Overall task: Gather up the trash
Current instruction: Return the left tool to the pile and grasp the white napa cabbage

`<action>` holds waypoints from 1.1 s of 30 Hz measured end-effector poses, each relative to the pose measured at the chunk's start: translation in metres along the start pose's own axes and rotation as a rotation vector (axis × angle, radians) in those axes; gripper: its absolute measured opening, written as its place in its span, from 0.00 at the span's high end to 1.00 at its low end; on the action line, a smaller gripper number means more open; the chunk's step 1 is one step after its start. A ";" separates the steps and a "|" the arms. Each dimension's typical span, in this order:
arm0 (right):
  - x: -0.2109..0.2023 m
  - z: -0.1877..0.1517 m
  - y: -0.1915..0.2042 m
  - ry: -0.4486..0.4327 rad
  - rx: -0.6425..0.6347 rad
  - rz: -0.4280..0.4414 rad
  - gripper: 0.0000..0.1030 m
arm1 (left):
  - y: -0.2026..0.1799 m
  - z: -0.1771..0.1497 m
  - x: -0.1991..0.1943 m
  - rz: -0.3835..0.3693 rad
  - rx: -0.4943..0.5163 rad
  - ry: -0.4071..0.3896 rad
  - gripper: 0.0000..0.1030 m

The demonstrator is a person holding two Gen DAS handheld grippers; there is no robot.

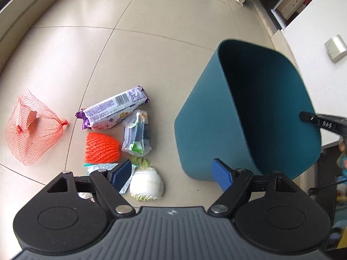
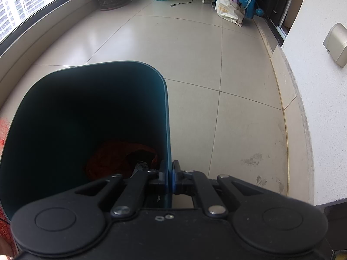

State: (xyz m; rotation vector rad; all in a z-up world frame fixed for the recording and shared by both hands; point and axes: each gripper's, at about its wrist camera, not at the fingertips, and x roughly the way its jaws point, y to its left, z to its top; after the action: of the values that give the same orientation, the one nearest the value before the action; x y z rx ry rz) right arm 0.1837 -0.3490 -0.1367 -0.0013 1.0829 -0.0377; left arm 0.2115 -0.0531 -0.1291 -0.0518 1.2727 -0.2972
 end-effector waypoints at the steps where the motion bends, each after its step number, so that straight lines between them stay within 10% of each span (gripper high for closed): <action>1: 0.000 0.000 0.000 0.001 0.001 -0.001 0.97 | 0.001 -0.005 0.010 0.014 0.014 0.018 0.22; 6: 0.001 0.001 0.001 0.000 -0.001 -0.003 0.97 | 0.009 -0.041 0.071 0.096 0.053 0.131 0.22; 18: 0.003 -0.004 0.003 0.005 -0.016 0.003 0.97 | 0.050 -0.079 0.187 -0.005 -0.175 0.324 0.22; 33: 0.008 -0.004 0.016 0.011 -0.057 -0.024 0.95 | 0.053 -0.070 0.245 0.067 -0.250 0.320 0.12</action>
State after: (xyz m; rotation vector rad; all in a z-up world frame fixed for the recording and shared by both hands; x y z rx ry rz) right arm 0.1843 -0.3335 -0.1454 -0.0654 1.0945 -0.0285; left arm 0.2194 -0.0537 -0.3895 -0.1798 1.6215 -0.0878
